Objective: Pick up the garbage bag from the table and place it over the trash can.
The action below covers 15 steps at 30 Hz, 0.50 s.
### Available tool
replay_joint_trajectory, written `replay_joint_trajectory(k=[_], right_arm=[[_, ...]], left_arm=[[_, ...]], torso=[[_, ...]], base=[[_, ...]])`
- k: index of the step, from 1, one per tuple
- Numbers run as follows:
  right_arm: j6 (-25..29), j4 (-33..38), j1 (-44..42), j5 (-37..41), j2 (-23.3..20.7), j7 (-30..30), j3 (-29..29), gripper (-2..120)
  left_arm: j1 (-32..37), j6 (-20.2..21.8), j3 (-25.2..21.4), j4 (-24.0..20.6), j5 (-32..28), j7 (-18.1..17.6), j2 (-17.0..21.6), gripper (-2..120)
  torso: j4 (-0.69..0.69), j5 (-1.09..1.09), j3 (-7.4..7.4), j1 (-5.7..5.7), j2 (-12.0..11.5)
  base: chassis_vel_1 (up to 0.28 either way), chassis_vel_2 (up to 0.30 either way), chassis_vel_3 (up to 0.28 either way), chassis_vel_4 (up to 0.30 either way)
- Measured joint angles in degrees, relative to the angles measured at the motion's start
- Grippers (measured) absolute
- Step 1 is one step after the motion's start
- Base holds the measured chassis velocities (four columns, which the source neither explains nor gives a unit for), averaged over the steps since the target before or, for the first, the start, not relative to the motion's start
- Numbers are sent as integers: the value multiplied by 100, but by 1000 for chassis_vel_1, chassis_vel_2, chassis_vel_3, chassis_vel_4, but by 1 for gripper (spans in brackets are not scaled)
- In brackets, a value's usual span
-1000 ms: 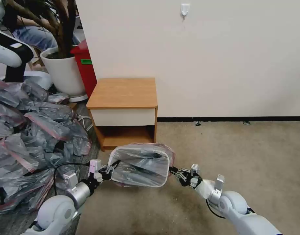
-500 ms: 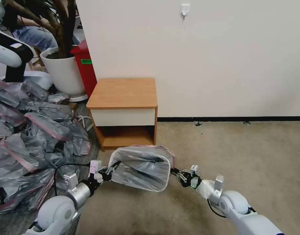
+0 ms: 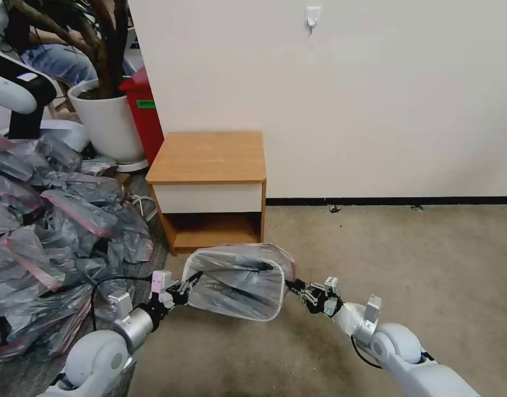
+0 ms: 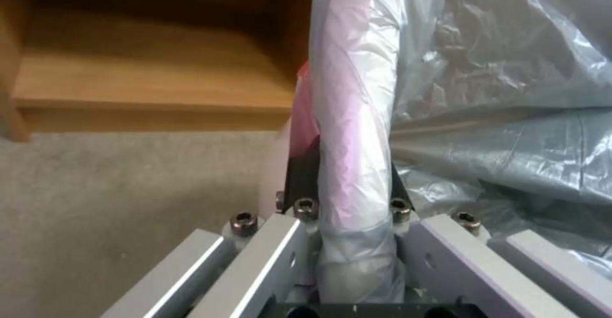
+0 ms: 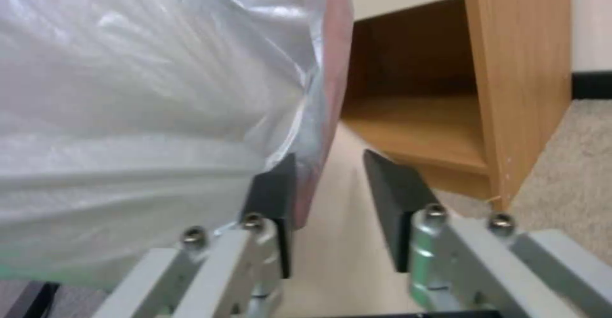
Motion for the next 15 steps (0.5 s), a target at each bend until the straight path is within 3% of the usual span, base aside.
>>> replay_joint_trajectory(k=[4,12,13,15], right_arm=[[118,183,-148,-9,33,186,80,52],[237,370,-270,-72,72,411,126,78],[256,387,-269,-99,72,459,131,87],[264,390,-269,-113,68,472,134,89]], left_arm=[[-37,-2,43,25,12,-182,-65,3],[-86,-8,60,39,21,-416,-142,3],[-85,-8,59,35,21,-443,-147,3],[-84,-8,54,30,21,-453,-148,3]], torso=[[0,0,0,0,0],[0,0,0,0,0],[0,0,0,0,0],[0,0,0,0,0]], base=[[0,0,0,0],[0,0,0,0],[0,0,0,0],[0,0,0,0]])
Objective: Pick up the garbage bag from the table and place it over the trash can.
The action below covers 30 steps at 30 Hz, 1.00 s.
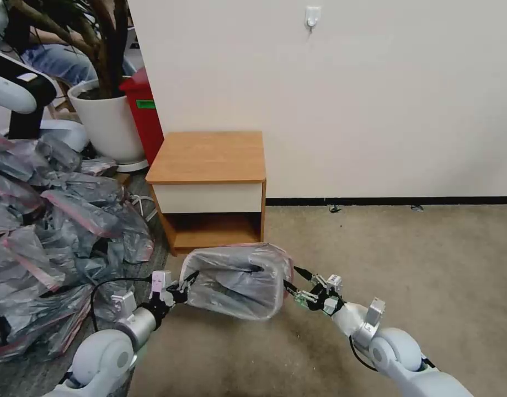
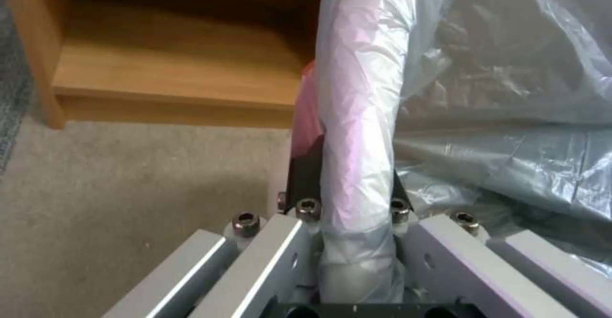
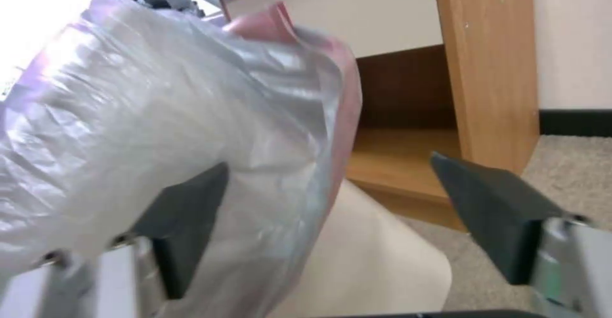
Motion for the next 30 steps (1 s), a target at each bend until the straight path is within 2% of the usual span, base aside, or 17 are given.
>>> replay_joint_trajectory(k=[5,14,22,26,28,30], right_arm=[[39,9,-17,-80,-34,28,47,105],[147,153,-155,-362,-93,247,279,114],[86,737,-375,-389,-158,802,509,111],[-431,1664,-764,-552,-214,1070,658,103],[-506,1800,-813,-617,-211,1132,660,102],[-807,2337,-966,-895,-180,1348,647,100]], left_arm=[[-5,0,-46,-9,0,-91,2,3],[-54,-2,-77,-9,-2,-312,-56,3],[-59,-8,-96,-5,-2,-342,-142,3],[-81,-23,-95,1,43,-356,-187,3],[-80,-32,-94,1,73,-358,-197,3],[-38,-90,-94,-14,199,-362,-234,3]], torso=[[0,0,0,0,0],[0,0,0,0,0],[0,1,0,0,0],[0,-1,0,0,0],[0,-1,0,0,0],[0,0,0,0,0]], base=[[0,0,0,0],[0,0,0,0],[0,0,0,0],[0,0,0,0],[0,0,0,0],[0,0,0,0]])
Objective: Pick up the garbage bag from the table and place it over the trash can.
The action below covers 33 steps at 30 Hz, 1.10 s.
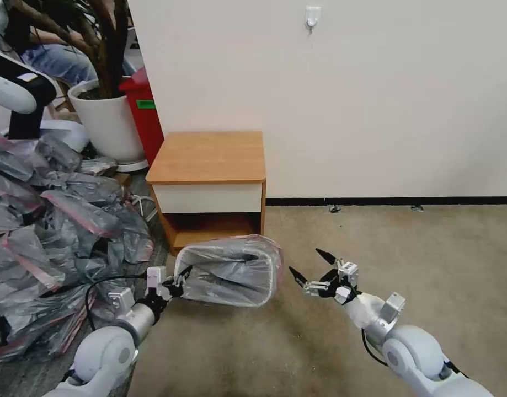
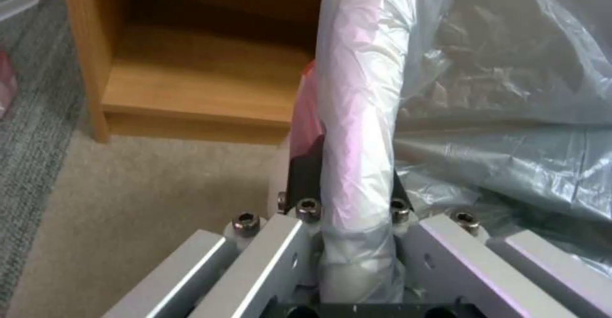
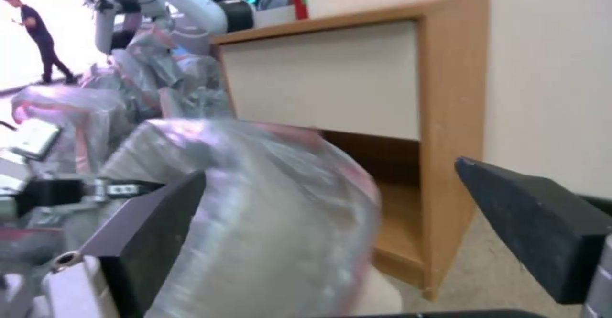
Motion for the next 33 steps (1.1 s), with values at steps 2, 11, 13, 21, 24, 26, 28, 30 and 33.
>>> replay_joint_trajectory(k=[2,11,13,21,24,26,28,30,33], right_arm=[[-113,239,-57,-121,12,105,-38,99],[-582,1167,-350,-850,48,450,-462,81],[-555,1174,-361,-1119,45,451,-498,75],[-388,1175,-228,-2285,6,121,-577,45],[-415,1192,-133,-2585,-4,-31,-655,37],[-598,1222,-2,-2885,-41,-194,-831,28],[-658,1218,54,-2971,-51,-221,-907,22],[-802,1165,160,-3172,-59,-253,-1081,14],[-1056,1128,237,-3304,-80,-327,-1228,4]], left_arm=[[35,-20,-3,-26,56,-4,-22,3],[180,-127,33,-251,518,-231,-184,3],[198,-127,57,-310,616,-279,-213,3],[346,-126,172,-615,1188,-386,-392,3],[422,-125,221,-696,1454,-400,-482,3],[503,-139,297,-782,1810,-411,-600,3],[531,-142,330,-818,1921,-425,-650,3],[599,-160,420,-898,2165,-480,-758,3],[653,-208,506,-943,2442,-522,-865,3]], torso=[[0,-1,0,0,0],[0,0,0,0,0],[0,0,0,0,0],[0,1,0,0,0],[0,1,0,0,0],[0,1,0,0,0],[0,0,0,0,0],[0,1,0,0,0],[0,1,0,0,0]], base=[[0,0,0,0],[0,0,0,0],[0,0,0,0],[0,0,0,0],[0,0,0,0],[0,0,0,0],[0,0,0,0],[0,0,0,0],[0,0,0,0]])
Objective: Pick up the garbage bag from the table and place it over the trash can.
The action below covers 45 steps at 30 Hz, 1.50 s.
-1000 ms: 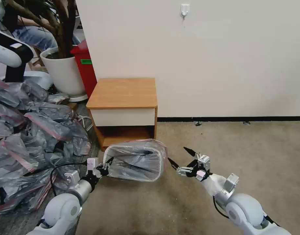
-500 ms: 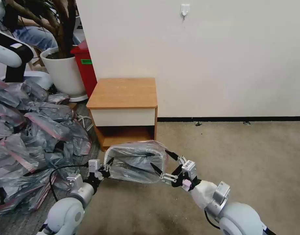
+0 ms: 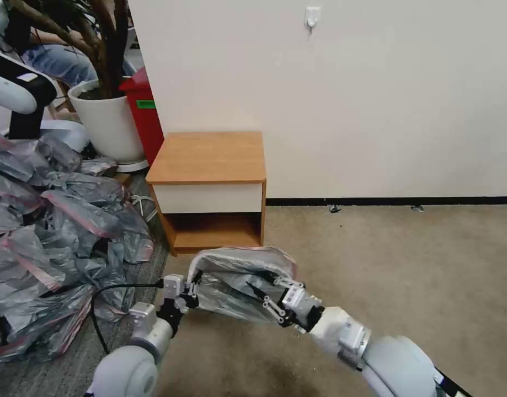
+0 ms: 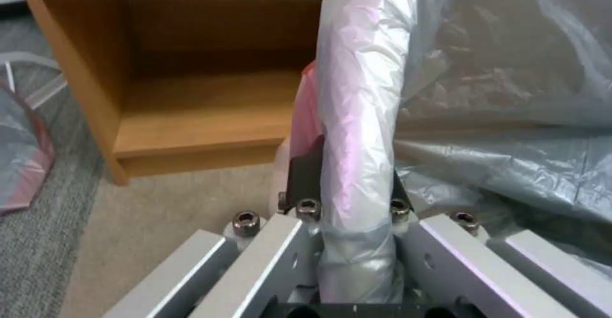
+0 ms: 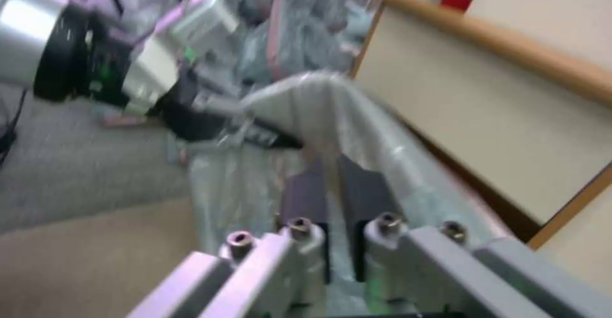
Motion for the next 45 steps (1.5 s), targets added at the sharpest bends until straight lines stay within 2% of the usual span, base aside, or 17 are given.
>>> replay_joint_trajectory(k=[1,5,8,11,17,21,24,31,45], right_arm=[[-107,-21,32,-42,-17,-34,-54,0],[-483,-164,248,-228,-90,-146,-225,0],[-628,-233,335,-268,-107,-167,-273,0],[-1122,-343,533,-310,-124,-173,-383,0],[-1523,-415,671,-429,-116,-174,-475,0],[-2188,-332,938,-569,-61,-190,-676,0],[-2395,-300,1047,-624,-28,-203,-761,0],[-2615,-391,1242,-931,52,-285,-937,0],[-2981,-1037,1751,-1314,539,-417,-1366,0]], left_arm=[[18,-27,29,-10,119,-8,-36,3],[99,-157,127,-28,575,-19,-180,3],[135,-208,158,-30,698,-19,-232,3],[228,-331,230,-36,955,-15,-355,3],[267,-427,268,-30,1126,-7,-421,3],[257,-509,333,40,1333,-2,-521,3],[257,-534,363,68,1409,-2,-563,3],[198,-544,429,108,1458,-7,-551,3],[60,-491,436,109,1289,-63,-351,3]], torso=[[0,0,0,0,0],[0,0,0,0,0],[0,0,0,0,0],[0,0,0,0,0],[0,0,0,0,0],[0,0,0,0,0],[0,0,0,0,0],[0,-1,0,0,0],[0,-1,0,0,0]], base=[[0,0,0,0],[0,0,0,0],[0,0,0,0],[0,0,0,0],[0,0,0,0],[0,0,0,0],[0,0,0,0],[0,0,0,0],[0,0,0,0]])
